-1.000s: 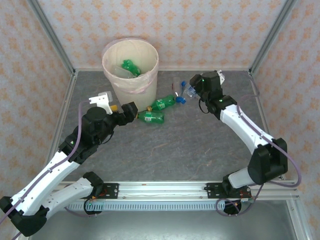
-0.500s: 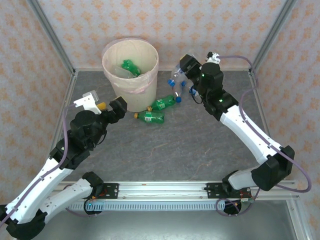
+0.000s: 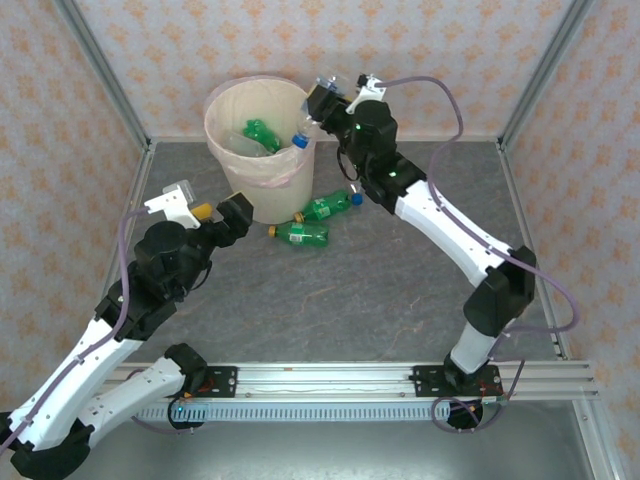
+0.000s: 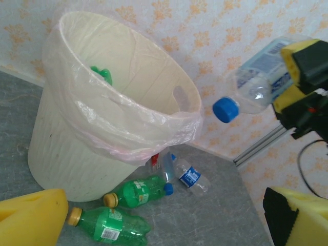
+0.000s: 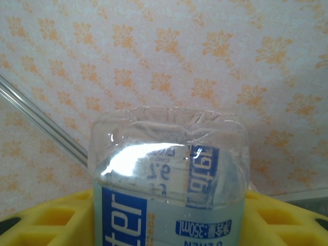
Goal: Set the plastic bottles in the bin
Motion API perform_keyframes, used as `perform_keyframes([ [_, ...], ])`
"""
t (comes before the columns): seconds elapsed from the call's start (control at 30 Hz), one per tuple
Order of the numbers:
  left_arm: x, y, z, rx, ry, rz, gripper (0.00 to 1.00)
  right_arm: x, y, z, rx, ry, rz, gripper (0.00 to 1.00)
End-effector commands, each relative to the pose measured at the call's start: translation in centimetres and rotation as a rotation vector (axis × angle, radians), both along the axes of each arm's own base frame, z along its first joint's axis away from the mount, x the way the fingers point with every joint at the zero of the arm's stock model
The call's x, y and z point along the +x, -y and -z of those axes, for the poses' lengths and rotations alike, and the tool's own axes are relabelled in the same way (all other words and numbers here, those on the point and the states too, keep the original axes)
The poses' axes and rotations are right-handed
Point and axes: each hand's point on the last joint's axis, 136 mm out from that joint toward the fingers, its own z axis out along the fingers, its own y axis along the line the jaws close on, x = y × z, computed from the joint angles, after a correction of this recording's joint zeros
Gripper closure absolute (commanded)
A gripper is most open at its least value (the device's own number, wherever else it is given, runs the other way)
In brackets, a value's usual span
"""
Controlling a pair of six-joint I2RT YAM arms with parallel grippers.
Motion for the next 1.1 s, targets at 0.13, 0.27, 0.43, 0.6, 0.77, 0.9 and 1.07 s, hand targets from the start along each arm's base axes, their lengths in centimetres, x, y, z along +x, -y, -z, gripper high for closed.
perform_keyframes([
  [0.13, -1.0, -0.4, -1.1, 0.011, 0.014, 0.015, 0.01, 1.1, -3.8, -2.3, -0.032, 0.086, -0.027, 0.43],
  [0.27, -1.2, -0.5, -1.2, 0.01, 0.015, 0.015, 0.01, 2.2, -6.0, -2.3, -0.064, 0.094, -0.043, 0.44],
  [0.43, -1.3, -0.6, -1.3, 0.014, 0.016, 0.011, 0.01, 4.0, -8.4, -2.0, -0.084, 0.105, -0.052, 0.44],
  [0.6, -1.4, -0.8, -1.6, 0.018, 0.021, 0.008, 0.01, 5.3, -9.9, -1.4, -0.088, 0.109, -0.062, 0.44],
  [0.77, -1.5, -1.0, -1.7, 0.019, 0.02, 0.003, 0.01, 5.6, -10.8, -0.4, -0.099, 0.105, -0.074, 0.44],
  [0.9, -1.5, -0.9, -1.7, 0.019, 0.02, 0.003, 0.01, 5.6, -10.9, -0.3, -0.101, 0.105, -0.077, 0.44],
  [1.07, -1.4, -0.8, -1.6, 0.019, 0.018, 0.009, 0.01, 5.3, -10.8, -0.8, -0.1, 0.112, -0.078, 0.43],
])
